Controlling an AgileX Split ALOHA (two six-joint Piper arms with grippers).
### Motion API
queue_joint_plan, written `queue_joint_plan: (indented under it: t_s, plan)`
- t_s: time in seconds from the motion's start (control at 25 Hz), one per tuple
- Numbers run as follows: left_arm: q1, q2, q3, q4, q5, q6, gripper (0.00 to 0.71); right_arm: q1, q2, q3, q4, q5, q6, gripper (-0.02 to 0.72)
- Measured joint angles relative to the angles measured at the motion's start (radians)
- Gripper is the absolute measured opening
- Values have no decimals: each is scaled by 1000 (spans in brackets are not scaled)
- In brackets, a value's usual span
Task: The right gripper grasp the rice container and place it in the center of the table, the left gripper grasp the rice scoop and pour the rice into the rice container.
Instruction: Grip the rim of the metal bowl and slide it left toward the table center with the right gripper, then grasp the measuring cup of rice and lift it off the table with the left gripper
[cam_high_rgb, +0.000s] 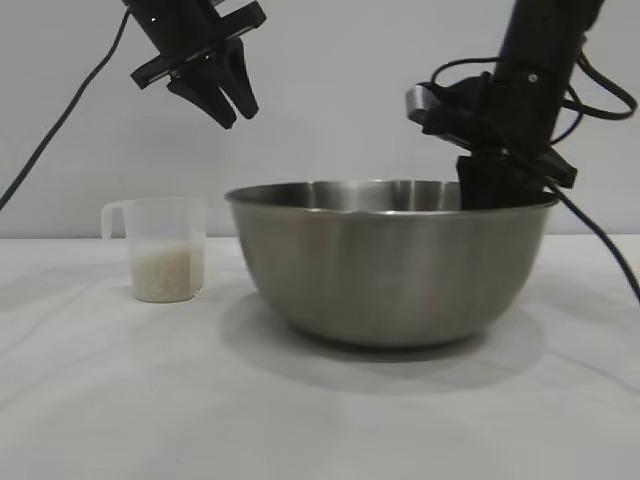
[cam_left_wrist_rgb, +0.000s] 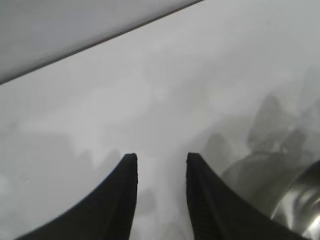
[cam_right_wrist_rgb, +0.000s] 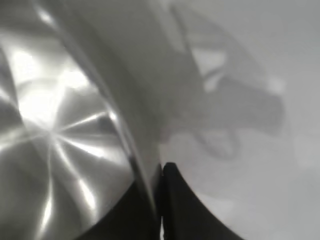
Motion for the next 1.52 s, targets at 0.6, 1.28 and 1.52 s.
queue_joint_plan:
  t_s: [0.6,1.28,1.52]
  plan:
    - [0,-21,2,-2,1,0,195,24,-143,19,-15,-51,10,306]
    - [0,-166,2,-2,45,62,195,24,-765,554,213,-383,-96,332]
    - [0,-177,2,-3,78,72,195,24,-1038,916,124,-689,-171,332]
